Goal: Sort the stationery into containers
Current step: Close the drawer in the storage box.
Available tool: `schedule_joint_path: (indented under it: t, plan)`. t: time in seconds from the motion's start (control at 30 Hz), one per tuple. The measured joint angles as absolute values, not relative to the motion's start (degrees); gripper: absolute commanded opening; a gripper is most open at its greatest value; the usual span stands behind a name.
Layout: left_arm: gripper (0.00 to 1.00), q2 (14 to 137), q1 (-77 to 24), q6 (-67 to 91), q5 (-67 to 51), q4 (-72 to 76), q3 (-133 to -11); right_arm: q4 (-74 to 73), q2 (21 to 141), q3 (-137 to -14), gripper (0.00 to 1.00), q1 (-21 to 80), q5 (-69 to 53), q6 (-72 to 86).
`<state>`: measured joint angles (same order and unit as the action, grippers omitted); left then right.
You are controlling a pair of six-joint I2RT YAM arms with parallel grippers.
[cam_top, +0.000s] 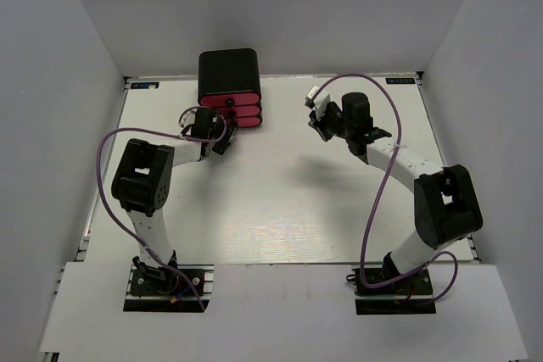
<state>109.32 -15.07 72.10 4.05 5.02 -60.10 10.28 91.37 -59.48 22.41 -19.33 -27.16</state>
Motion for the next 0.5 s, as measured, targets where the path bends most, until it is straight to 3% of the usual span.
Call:
schedule_joint_path:
  t: [0.1,0.17,0.27,0.37,0.4,0.5]
  plan:
    - [0.55,109.4,-15.0,72.2,4.3,4.5,-60.2,10.3,91.4,-59.6,0.0,22.2,-19.5,-27.2]
    - [0.43,109.4,-15.0,72.3,4.6,4.5,-60.1,10.3,91.4,-59.6,0.0,22.0,-19.5,-27.2]
    - [0.36,109.4,-15.0,72.5,5.2,5.1,-59.3,10.2,91.5,-59.6,0.0,21.7,-19.6,-27.2]
    - [0.41,109.4,-15.0,72.9,5.2,5.4,-58.1,10.2,91.6,-59.6,0.0,21.7,-19.7,-27.2]
    - [0.5,109.4,-15.0,73.0,5.2,5.8,-58.1,10.2,91.7,-59.6,0.0,21.7,-19.7,-27.2]
    - [0.58,109.3,-14.9,73.5,5.2,6.5,-58.3,10.1,91.9,-59.6,0.0,21.6,-19.7,-27.2]
